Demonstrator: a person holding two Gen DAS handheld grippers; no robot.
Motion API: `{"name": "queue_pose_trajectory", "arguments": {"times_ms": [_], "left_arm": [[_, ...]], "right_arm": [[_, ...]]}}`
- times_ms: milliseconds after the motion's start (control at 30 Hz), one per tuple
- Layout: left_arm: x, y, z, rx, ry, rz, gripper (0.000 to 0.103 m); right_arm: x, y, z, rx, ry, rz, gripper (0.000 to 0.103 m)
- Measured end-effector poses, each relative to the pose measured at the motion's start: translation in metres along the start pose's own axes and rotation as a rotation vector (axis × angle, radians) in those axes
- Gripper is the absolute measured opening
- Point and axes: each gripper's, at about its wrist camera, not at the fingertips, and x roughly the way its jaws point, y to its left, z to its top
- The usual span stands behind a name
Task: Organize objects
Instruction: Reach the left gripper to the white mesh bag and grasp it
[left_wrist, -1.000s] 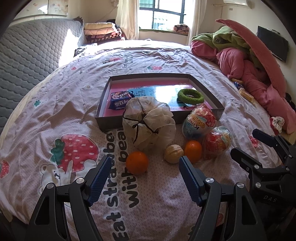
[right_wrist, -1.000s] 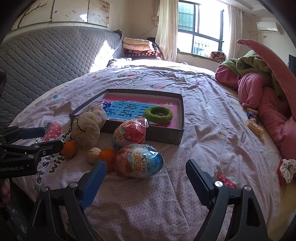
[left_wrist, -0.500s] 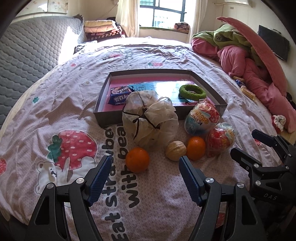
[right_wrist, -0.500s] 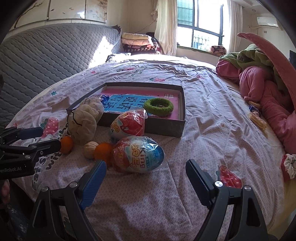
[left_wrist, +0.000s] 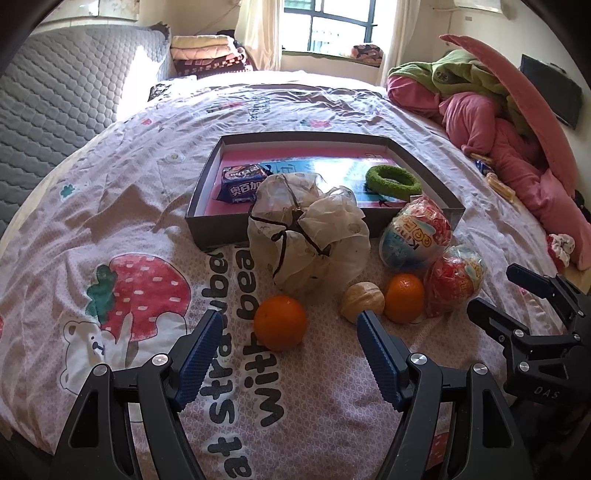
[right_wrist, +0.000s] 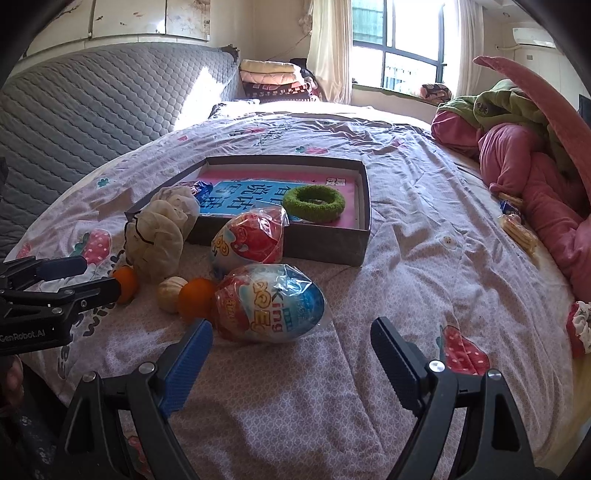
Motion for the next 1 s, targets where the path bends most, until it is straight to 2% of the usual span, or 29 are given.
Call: {"name": "queue_pose_trajectory", "arguments": {"times_ms": [1000], "left_arm": [[0.035,0.007,0.026,-0.034,-0.010,-0.026,0.076]], "right_arm": [[0.033,-0.005,0.011,0.035,0.051,0.053,0.087]]}}
